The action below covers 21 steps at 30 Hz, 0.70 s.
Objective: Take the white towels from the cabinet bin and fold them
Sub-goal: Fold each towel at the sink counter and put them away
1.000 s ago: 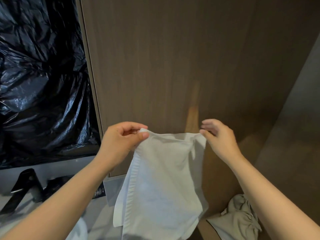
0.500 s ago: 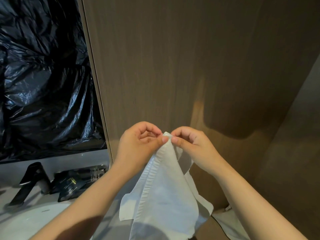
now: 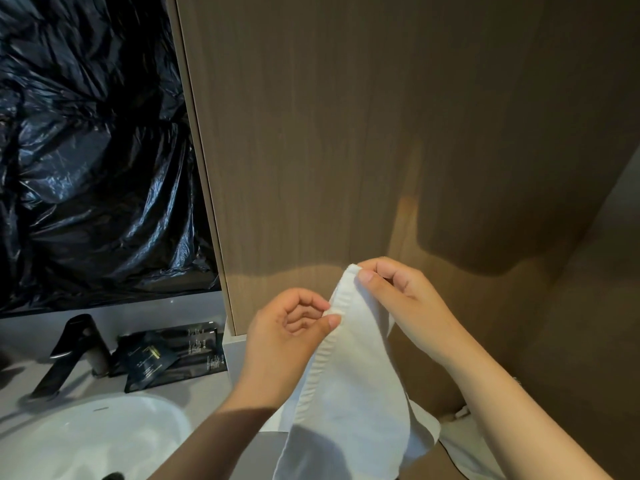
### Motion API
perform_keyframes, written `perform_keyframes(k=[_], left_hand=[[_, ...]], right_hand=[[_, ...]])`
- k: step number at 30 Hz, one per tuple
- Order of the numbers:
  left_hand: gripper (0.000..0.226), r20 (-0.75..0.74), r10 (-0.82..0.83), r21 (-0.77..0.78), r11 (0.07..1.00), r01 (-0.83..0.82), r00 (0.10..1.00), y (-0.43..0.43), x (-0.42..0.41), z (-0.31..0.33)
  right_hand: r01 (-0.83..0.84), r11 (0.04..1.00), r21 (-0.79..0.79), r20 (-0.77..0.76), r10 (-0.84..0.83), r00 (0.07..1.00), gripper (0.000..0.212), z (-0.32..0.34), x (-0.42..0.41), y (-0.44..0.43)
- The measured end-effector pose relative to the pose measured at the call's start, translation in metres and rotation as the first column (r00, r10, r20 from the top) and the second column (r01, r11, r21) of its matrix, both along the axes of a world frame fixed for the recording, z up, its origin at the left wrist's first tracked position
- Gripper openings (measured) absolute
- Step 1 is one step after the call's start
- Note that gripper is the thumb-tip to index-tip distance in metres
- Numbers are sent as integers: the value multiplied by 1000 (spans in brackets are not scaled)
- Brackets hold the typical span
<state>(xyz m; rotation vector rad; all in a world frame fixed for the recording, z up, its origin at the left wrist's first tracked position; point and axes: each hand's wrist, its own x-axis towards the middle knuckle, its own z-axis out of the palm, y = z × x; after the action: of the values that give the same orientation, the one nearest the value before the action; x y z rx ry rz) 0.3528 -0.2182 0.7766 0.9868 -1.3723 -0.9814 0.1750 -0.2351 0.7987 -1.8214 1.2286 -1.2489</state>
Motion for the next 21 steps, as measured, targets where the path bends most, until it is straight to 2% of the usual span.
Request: perform_keyframes(k=[4, 9, 12, 15, 16, 18, 21], left_hand=[[15, 4, -30, -7, 1000, 30, 1000, 3, -6, 1], [15, 58, -71, -37, 997, 73, 996, 3, -11, 7], [13, 207, -49, -92, 993, 70, 977, -1, -9, 2], [38, 389, -66, -127, 984, 124, 919, -5, -6, -14], [38, 423, -68, -124, 983, 132, 904, -6, -6, -21], [32, 441, -81, -97, 986, 137, 894, -7, -3, -34], [38, 405, -77, -81, 989, 120, 911, -10, 2, -42]], right_hand=[[-6, 999, -52, 32, 8, 999, 35, -1, -1, 0], [125, 982, -144, 81, -115, 990, 19, 0, -3, -4], [151, 974, -171, 105, -134, 985, 18, 5, -4, -5], [189, 959, -210, 129, -164, 978, 15, 13, -8, -7], [205, 952, -226, 141, -177, 974, 15, 17, -10, -8], [244, 937, -250, 156, -209, 965, 16, 25, -15, -9], [267, 923, -276, 142, -236, 961, 14, 36, -19, -8]])
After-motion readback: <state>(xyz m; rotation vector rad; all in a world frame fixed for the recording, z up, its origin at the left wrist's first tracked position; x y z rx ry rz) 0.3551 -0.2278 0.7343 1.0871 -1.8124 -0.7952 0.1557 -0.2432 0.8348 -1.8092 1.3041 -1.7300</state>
